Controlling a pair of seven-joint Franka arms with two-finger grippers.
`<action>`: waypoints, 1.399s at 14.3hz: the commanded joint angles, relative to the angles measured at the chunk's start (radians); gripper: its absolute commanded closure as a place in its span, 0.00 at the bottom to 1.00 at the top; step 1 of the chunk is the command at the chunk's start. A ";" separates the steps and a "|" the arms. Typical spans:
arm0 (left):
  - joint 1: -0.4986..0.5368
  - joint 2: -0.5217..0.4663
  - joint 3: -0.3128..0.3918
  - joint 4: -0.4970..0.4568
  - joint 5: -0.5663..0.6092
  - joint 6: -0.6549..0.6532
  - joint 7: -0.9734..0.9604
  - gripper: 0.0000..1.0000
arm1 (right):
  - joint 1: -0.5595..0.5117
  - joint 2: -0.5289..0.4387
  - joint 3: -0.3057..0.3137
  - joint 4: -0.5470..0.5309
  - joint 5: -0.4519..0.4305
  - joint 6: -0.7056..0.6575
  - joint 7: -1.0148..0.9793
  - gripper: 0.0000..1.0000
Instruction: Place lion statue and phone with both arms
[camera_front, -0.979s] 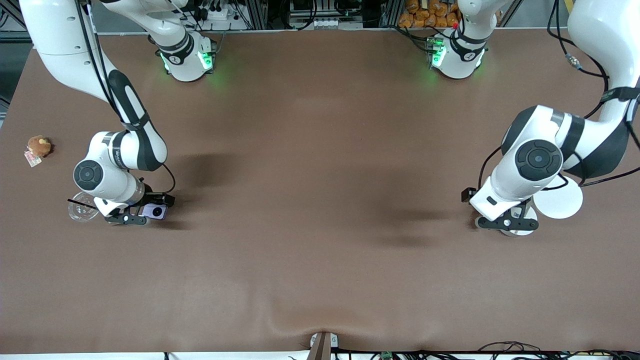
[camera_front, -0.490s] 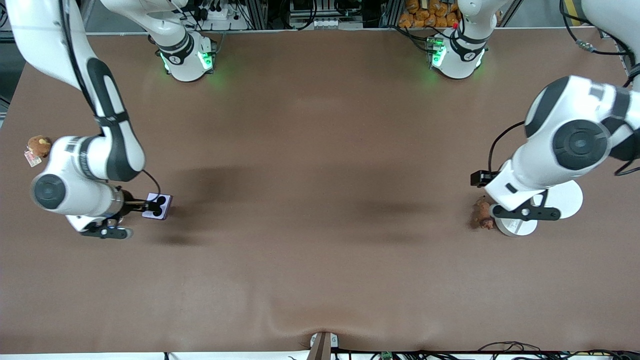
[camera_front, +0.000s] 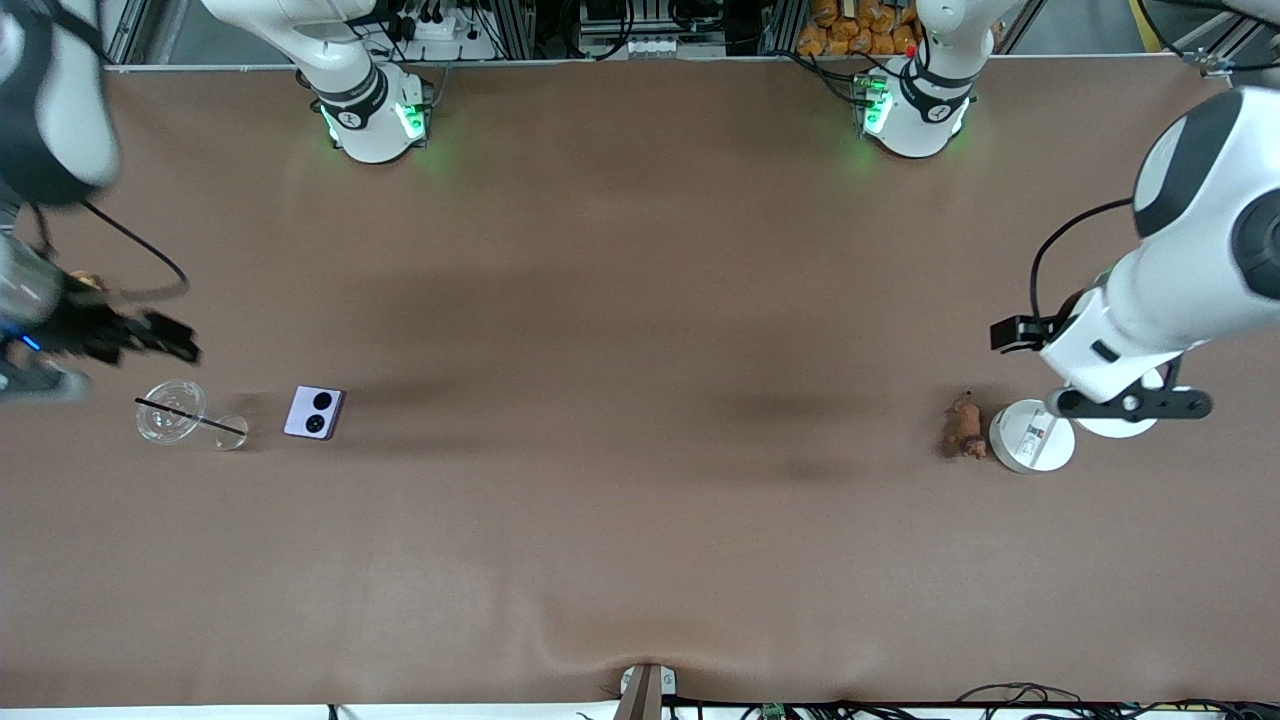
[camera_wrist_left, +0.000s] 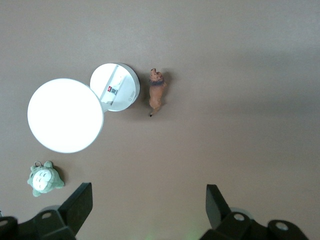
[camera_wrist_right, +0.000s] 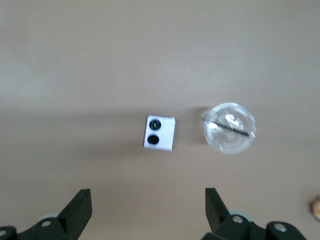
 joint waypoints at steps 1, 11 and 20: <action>0.053 -0.084 -0.007 -0.012 -0.082 -0.015 0.021 0.00 | -0.045 -0.059 0.024 0.043 -0.009 -0.122 -0.018 0.00; 0.133 -0.239 0.002 0.007 -0.234 -0.010 0.079 0.00 | -0.080 -0.166 0.062 0.003 -0.010 -0.225 0.064 0.00; -0.296 -0.448 0.605 -0.078 -0.444 -0.009 0.125 0.00 | -0.091 -0.168 0.095 0.018 -0.033 -0.222 0.045 0.00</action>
